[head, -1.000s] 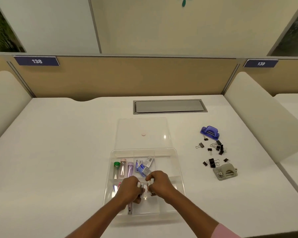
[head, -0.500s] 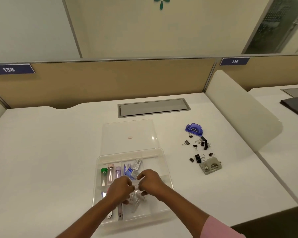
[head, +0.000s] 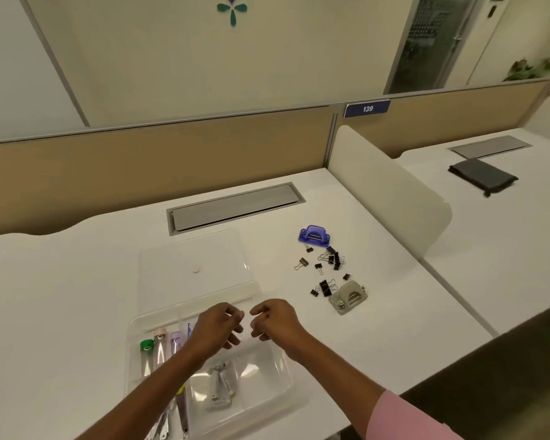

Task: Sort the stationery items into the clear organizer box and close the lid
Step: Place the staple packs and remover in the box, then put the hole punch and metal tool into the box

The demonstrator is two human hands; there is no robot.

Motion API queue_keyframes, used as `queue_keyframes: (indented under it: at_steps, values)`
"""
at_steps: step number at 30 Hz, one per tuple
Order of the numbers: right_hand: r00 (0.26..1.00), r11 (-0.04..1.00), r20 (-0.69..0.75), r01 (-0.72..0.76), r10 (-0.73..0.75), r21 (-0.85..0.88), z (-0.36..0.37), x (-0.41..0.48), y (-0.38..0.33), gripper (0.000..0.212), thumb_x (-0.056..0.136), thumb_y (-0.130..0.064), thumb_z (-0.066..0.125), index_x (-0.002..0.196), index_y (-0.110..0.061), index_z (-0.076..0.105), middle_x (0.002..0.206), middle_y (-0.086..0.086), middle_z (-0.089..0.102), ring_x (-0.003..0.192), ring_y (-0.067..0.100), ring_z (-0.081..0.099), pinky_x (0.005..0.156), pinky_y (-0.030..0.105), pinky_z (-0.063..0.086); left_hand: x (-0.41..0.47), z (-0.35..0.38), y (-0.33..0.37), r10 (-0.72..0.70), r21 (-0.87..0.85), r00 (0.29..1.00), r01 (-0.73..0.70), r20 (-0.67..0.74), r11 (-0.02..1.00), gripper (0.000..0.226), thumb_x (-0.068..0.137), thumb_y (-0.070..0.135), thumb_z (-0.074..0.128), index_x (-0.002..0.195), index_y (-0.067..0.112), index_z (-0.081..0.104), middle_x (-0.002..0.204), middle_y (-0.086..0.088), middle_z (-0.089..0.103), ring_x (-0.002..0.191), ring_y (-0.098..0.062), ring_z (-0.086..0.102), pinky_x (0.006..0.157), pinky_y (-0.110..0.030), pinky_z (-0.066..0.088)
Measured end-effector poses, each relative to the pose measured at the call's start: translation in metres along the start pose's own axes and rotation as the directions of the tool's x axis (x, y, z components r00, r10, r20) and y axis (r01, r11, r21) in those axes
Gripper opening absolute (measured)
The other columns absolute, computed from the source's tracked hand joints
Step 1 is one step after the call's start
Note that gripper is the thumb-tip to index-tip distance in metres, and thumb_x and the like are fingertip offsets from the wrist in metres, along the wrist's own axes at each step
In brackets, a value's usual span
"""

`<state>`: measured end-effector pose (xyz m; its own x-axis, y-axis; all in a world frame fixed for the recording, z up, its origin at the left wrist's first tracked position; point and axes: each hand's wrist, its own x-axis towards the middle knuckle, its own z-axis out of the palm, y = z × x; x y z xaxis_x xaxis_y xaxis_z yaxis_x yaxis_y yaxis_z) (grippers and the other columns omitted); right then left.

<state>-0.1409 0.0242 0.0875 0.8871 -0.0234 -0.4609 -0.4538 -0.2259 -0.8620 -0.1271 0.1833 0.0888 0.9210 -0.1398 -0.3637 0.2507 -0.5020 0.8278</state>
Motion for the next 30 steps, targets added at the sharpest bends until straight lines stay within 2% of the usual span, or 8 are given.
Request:
queue_keyframes:
  at_steps: [3, 10, 17, 20, 24, 27, 30]
  values:
    - [0.999, 1.0, -0.039, -0.001, 0.002, 0.022, -0.026, 0.008, 0.0, 0.022, 0.077, -0.002, 0.064, 0.099, -0.006, 0.066, 0.084, 0.015, 0.071, 0.07, 0.021, 0.071, 0.061, 0.026, 0.055, 0.018, 0.014, 0.018, 0.035, 0.0, 0.999, -0.035, 0.032, 0.999, 0.018, 0.094, 0.03, 0.056, 0.092, 0.013, 0.063, 0.079, -0.008, 0.073, 0.061, -0.023, 0.072, 0.059, -0.035, 0.057]
    - [0.986, 0.994, -0.162, -0.013, 0.03, 0.106, -0.089, 0.035, -0.005, 0.019, 0.078, -0.003, 0.065, 0.097, -0.005, 0.066, 0.082, 0.015, 0.072, 0.068, 0.02, 0.07, 0.06, 0.027, 0.053, 0.064, 0.05, 0.063, 0.04, 0.0, 0.995, -0.04, 0.097, 0.999, 0.021, 0.093, 0.032, 0.055, 0.092, 0.012, 0.062, 0.08, -0.01, 0.073, 0.064, -0.027, 0.071, 0.058, -0.033, 0.054]
    - [0.966, 0.987, -0.25, -0.022, 0.062, 0.161, -0.146, 0.079, -0.008, 0.012, 0.075, -0.003, 0.066, 0.086, -0.008, 0.066, 0.077, 0.014, 0.072, 0.062, 0.021, 0.069, 0.058, 0.03, 0.051, 0.122, 0.086, 0.102, 0.037, 0.032, 0.994, -0.04, 0.105, 0.999, 0.02, 0.092, 0.033, 0.056, 0.093, 0.014, 0.06, 0.082, -0.01, 0.072, 0.06, -0.023, 0.069, 0.058, -0.032, 0.053]
    - [0.961, 0.985, -0.266, -0.027, 0.071, 0.168, -0.168, 0.095, -0.009, 0.008, 0.078, -0.003, 0.066, 0.085, -0.008, 0.066, 0.077, 0.01, 0.07, 0.06, 0.019, 0.067, 0.055, 0.028, 0.05, 0.147, 0.1, 0.119, 0.031, 0.059, 0.993, -0.039, 0.116, 0.998, 0.02, 0.093, 0.035, 0.055, 0.095, 0.015, 0.059, 0.085, -0.008, 0.072, 0.063, -0.021, 0.07, 0.061, -0.033, 0.054]
    - [0.956, 0.985, -0.28, -0.039, 0.086, 0.17, -0.196, 0.116, -0.007, 0.006, 0.081, -0.005, 0.065, 0.087, -0.004, 0.068, 0.079, 0.01, 0.072, 0.062, 0.018, 0.066, 0.054, 0.025, 0.05, 0.185, 0.119, 0.133, 0.077, 0.201, 0.996, -0.084, 0.045, 0.976, 0.026, 0.093, 0.04, 0.052, 0.101, 0.016, 0.058, 0.088, 0.0, 0.07, 0.074, -0.017, 0.07, 0.075, -0.039, 0.056]
    - [0.951, 0.985, -0.296, -0.046, 0.094, 0.165, -0.213, 0.132, -0.003, 0.006, 0.082, -0.004, 0.064, 0.078, -0.006, 0.069, 0.074, 0.007, 0.071, 0.06, 0.017, 0.065, 0.054, 0.027, 0.05, 0.209, 0.133, 0.143, 0.097, 0.309, 0.995, -0.088, -0.016, 0.947, 0.031, 0.094, 0.039, 0.051, 0.111, 0.012, 0.054, 0.089, 0.008, 0.063, 0.082, -0.013, 0.061, 0.072, -0.031, 0.046]
    - [0.944, 0.986, -0.306, -0.08, 0.123, 0.147, -0.228, 0.146, 0.006, 0.013, 0.081, -0.002, 0.062, 0.072, -0.009, 0.068, 0.073, 0.01, 0.071, 0.059, 0.019, 0.065, 0.055, 0.028, 0.049, 0.231, 0.147, 0.15, 0.094, 0.384, 0.994, -0.068, -0.05, 0.921, 0.034, 0.094, 0.037, 0.051, 0.114, 0.009, 0.052, 0.097, 0.001, 0.064, 0.083, -0.014, 0.054, 0.07, -0.028, 0.04]
